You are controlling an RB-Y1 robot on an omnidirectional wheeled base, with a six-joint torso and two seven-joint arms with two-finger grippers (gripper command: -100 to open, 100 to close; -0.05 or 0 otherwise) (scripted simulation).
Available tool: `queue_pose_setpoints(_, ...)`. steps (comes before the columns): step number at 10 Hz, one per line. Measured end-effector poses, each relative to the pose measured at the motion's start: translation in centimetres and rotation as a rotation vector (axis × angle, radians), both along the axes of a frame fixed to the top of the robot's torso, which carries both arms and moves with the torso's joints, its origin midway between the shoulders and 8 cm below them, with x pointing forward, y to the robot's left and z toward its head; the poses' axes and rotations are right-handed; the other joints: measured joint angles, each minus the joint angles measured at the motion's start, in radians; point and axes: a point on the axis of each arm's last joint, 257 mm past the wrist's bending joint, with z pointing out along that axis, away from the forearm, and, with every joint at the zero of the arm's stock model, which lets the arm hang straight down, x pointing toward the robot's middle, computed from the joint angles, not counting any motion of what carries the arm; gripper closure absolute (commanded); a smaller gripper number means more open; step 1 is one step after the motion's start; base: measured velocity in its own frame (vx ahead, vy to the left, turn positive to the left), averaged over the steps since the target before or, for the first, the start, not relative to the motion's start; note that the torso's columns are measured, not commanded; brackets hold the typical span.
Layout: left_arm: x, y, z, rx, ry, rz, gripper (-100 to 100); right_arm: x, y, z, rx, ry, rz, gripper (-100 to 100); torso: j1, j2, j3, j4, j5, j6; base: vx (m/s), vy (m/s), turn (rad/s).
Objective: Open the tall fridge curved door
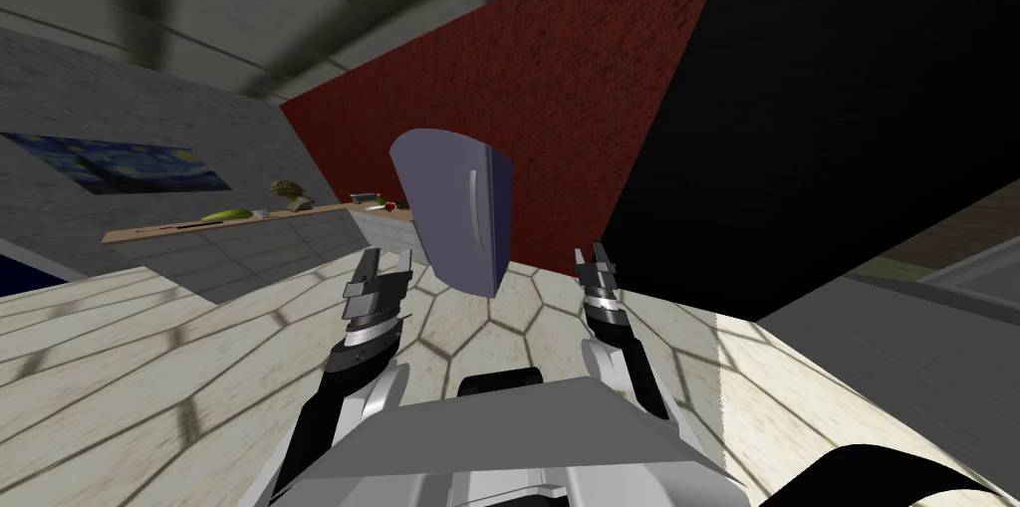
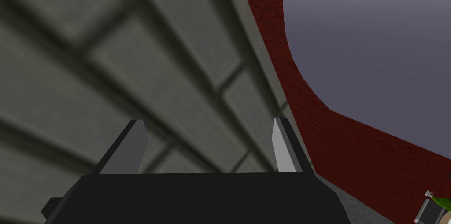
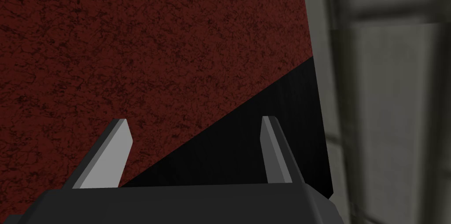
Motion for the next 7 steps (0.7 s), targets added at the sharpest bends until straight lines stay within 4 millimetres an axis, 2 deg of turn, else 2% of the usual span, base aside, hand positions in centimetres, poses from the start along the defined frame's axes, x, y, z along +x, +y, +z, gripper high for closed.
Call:
queue_pose_setpoints(2,0.00,0.00,0.00,0.000,0.000,0.000,0,0.00,0.00,0.00,0.000,0.000,0.000,0,0.000,0.104,-0.209,0.105,0.000,0.000,0.000,0.000,0.000)
queue_pose_setpoints(7,-0.01,0.00,0.01,0.000,0.000,0.000,0,-0.01,0.00,0.02,0.000,0.000,0.000,0,0.000,0.470,-0.939,0.470,0.000,0.000,0.000,0.000,0.000)
